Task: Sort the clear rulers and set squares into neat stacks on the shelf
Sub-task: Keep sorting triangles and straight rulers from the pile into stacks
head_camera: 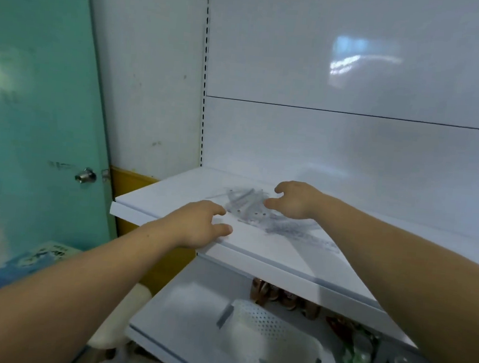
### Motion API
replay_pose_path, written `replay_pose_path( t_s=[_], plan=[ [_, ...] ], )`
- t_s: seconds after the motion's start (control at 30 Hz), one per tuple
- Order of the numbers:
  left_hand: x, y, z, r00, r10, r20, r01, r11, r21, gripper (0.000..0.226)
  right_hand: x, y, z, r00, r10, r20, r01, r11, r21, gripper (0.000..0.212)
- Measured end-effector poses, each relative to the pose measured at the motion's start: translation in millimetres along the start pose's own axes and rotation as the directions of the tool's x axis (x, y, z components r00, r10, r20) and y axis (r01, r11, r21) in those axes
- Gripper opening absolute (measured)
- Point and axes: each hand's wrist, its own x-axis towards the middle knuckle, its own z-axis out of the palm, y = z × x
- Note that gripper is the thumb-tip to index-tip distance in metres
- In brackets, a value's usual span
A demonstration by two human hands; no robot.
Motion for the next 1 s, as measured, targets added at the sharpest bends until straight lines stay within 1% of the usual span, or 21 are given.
replay_pose_path(
  t_s=[0.1,0.2,0.23,0.3,0.37,0.4,0.47,0.53,0.57,0.63,0.7,0.73,0.8,0.87,0.9,0.93,1.0],
  plan=[
    [34.1,-7.1,4.4,1.0,-0.006,-0.007,0.007,0.999,0.034,0.059,35.4,5.3,11.7,0.999,-0.006,0.037,0.007,1.0,-0.024,0.066],
    [69.2,-14.2,12.7,1.0,-0.01,0.002,0.01,0.998,0.065,0.071,72.5,8.0,22.3,0.999,-0.02,0.044,0.017,0.998,0.053,0.073],
    [78.7,-16.9,15.5,1.0,-0.012,0.023,0.01,0.995,0.095,0.076,83.1,7.8,26.1,0.998,-0.025,0.052,0.022,0.997,0.071,0.077],
    [95.3,-23.8,20.3,0.996,-0.015,0.084,0.001,0.987,0.162,0.081,102.3,6.8,35.7,0.994,-0.05,0.101,0.045,0.998,0.048,0.082],
    [105.7,-29.0,23.4,0.99,-0.001,0.14,-0.026,0.982,0.187,0.079,116.5,4.9,44.6,0.988,-0.069,0.138,0.064,0.997,0.038,0.083],
    [108.9,-31.0,24.0,0.989,0.018,0.147,-0.045,0.982,0.183,0.077,121.3,4.2,46.8,0.99,-0.07,0.126,0.063,0.997,0.052,0.082],
    [114.4,-36.1,22.9,0.99,0.066,0.125,-0.087,0.982,0.167,0.074,126.2,2.7,45.0,0.996,-0.068,0.054,0.064,0.995,0.074,0.076],
    [119.7,-42.8,18.4,0.988,0.106,0.116,-0.123,0.981,0.152,0.073,126.9,3.4,38.8,0.997,-0.073,0.002,0.073,0.994,0.078,0.065],
    [123.0,-46.9,15.7,0.985,0.122,0.122,-0.139,0.98,0.142,0.074,126.3,5.2,35.5,0.998,-0.069,-0.014,0.07,0.992,0.106,0.057],
    [129.3,-54.1,10.5,0.98,0.157,0.125,-0.17,0.98,0.105,0.071,124.3,10.7,30.0,0.997,-0.04,-0.059,0.052,0.973,0.225,0.039],
    [133.4,-58.9,8.4,0.976,0.201,0.085,-0.207,0.976,0.063,0.061,119.2,17.0,26.1,0.993,0.009,-0.119,0.031,0.944,0.328,0.029],
    [135.3,-60.3,8.5,0.975,0.216,0.053,-0.219,0.974,0.059,0.058,115.9,20.1,25.0,0.988,0.036,-0.149,0.018,0.937,0.349,0.027],
    [138.7,-62.1,9.7,0.981,0.193,0.004,-0.193,0.975,0.107,0.062,109.5,24.4,26.0,0.977,0.088,-0.194,-0.023,0.949,0.314,0.024],
    [141.6,-64.0,10.6,0.994,0.105,0.014,-0.106,0.976,0.189,0.067,104.6,27.0,31.1,0.974,0.13,-0.186,-0.071,0.953,0.295,0.011],
    [143.0,-65.0,11.0,0.996,0.082,0.035,-0.088,0.971,0.222,0.065,101.7,27.0,33.7,0.974,0.146,-0.174,-0.087,0.948,0.307,0.008],
    [144.2,-66.3,11.3,0.995,0.086,0.051,-0.095,0.968,0.231,0.06,98.6,26.2,36.0,0.972,0.162,-0.172,-0.101,0.942,0.319,0.011],
    [144.0,-68.2,10.6,0.989,0.142,0.038,-0.146,0.974,0.175,0.048,92.8,22.6,39.1,0.962,0.198,-0.19,-0.126,0.934,0.334,0.019]
  ],
)
